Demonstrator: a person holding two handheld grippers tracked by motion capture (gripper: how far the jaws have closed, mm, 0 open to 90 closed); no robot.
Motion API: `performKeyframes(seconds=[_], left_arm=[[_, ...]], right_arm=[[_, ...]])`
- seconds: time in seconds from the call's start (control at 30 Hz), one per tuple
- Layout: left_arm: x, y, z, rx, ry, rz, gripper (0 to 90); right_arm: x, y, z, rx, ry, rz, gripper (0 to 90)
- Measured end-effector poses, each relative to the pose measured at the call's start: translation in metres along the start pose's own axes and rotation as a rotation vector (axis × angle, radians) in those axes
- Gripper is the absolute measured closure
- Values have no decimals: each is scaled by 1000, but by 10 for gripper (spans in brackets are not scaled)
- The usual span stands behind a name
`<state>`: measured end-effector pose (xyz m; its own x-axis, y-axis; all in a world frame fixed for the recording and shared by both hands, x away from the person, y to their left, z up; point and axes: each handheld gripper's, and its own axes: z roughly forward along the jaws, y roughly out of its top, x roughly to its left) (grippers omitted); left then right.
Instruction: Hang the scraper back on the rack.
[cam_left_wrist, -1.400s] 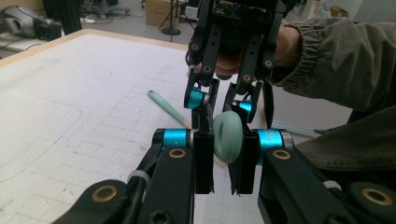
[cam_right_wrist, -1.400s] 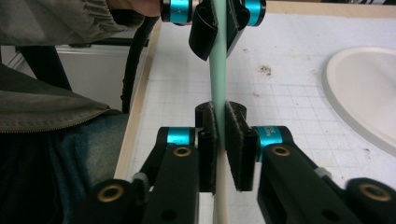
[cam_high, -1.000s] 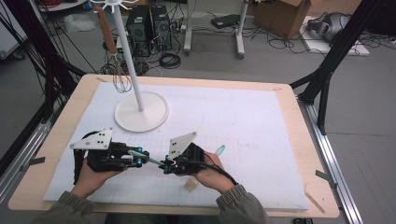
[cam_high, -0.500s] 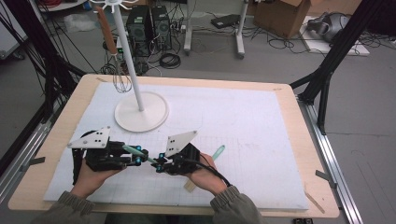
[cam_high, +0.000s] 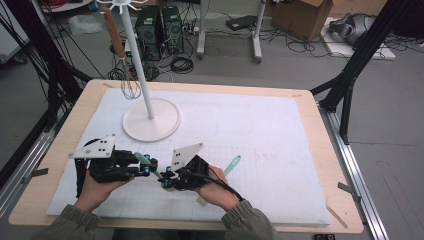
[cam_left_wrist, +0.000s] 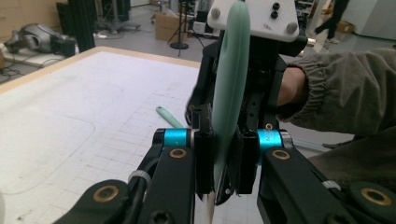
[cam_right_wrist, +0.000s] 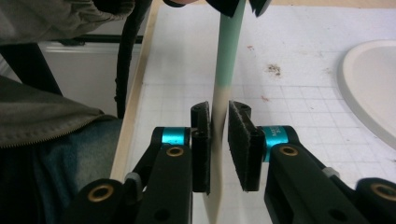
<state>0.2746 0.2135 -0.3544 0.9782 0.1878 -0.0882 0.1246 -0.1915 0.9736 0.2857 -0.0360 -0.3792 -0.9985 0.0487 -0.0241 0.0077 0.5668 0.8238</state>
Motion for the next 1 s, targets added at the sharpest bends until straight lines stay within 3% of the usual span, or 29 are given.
performKeyframes(seconds=[0.17,0.23,0.4,0.67,1.0], left_arm=[[-1,1,-2,-20,8,5,806],[0,1,-3,-21,27,-5,728],[0,-1,-1,-15,30,-8,714],[2,-3,1,-11,30,-17,742],[2,-3,0,-13,34,-20,836]], right_arm=[[-2,-2,1,-50,14,33,845],[-1,-3,0,-68,16,53,846],[-3,-3,-3,-127,11,82,846],[-7,-4,-6,-185,20,129,845],[-6,-4,-1,-185,35,139,817]])
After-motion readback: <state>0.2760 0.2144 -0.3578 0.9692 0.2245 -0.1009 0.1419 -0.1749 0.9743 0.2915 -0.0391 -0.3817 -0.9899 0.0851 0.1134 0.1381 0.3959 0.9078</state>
